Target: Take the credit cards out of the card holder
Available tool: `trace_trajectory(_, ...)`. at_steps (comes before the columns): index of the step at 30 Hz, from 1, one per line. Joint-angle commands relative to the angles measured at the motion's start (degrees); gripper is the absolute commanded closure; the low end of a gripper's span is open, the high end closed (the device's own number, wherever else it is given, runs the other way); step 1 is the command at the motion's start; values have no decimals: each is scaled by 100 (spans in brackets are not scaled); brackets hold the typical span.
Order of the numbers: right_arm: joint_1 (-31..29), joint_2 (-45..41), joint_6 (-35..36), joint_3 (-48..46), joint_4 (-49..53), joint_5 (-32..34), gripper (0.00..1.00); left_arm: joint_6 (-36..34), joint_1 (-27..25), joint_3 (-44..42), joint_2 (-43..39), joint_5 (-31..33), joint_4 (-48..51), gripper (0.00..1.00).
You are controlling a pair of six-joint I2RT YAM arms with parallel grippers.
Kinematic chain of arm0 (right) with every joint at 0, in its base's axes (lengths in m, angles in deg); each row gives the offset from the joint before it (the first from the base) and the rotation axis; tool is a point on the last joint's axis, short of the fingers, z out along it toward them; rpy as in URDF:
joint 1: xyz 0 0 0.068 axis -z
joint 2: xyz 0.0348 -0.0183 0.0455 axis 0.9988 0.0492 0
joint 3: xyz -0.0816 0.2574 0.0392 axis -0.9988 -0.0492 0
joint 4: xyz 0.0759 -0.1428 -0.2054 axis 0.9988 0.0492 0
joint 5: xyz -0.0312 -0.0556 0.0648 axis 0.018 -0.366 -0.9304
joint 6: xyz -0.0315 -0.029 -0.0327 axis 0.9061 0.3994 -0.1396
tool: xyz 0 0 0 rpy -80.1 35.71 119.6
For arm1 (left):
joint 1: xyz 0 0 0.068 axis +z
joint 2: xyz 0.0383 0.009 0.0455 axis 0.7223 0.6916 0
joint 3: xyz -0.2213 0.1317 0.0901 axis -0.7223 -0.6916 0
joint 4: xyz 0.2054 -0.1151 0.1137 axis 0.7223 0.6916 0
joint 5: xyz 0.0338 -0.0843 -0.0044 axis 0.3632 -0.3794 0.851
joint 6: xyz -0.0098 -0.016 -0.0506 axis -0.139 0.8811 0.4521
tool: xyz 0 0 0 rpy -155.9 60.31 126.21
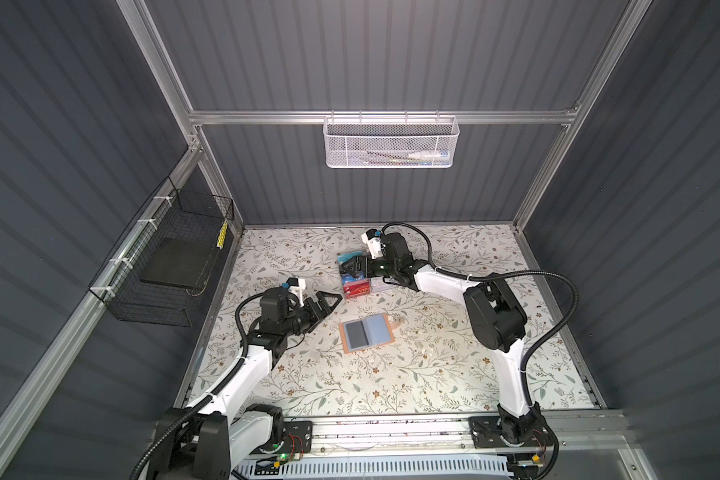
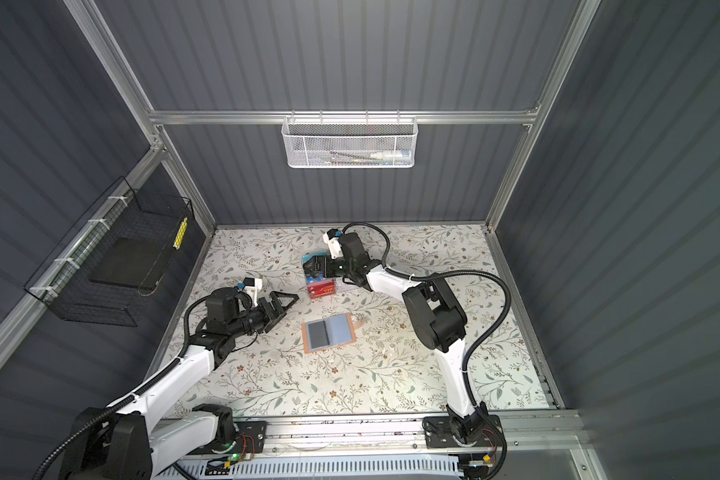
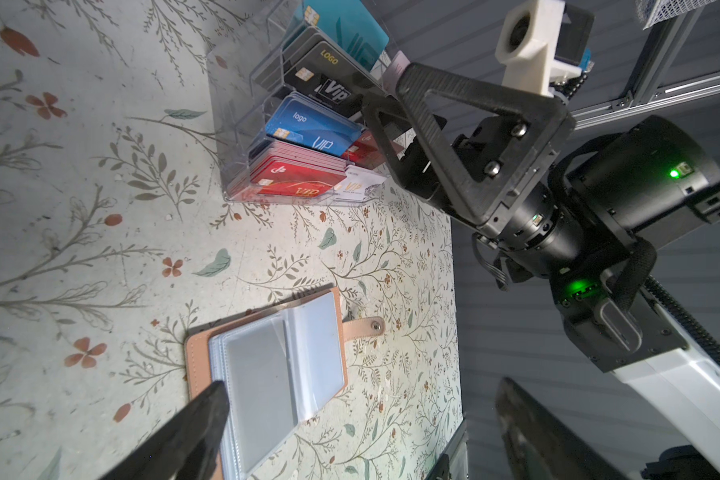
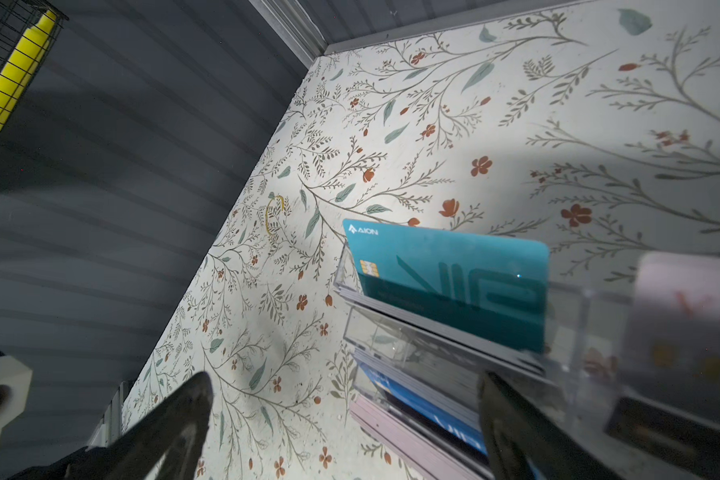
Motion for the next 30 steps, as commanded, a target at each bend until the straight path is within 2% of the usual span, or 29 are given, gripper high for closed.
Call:
trace_trajectory(1,-16,146,-49,224,53,-105,1,-107,46,-99,52,-49,-91,0)
trace_trajectory(10,-118,60,-1,189,55,-187,1,-91,48,-131,201,-72,-199,0)
trace_trajectory(22,18,-702,278,-469,-19,451,1,-80,48,-187,197,-76,-237,0)
trace_trajectory(29,43,-510,378,-173,204,567,1,-71,48,-173,225,-84,-274,0)
trace_trajectory(30,42,-479,396,-135,234,788,1,-71,43,-167,229,-93,-272,0)
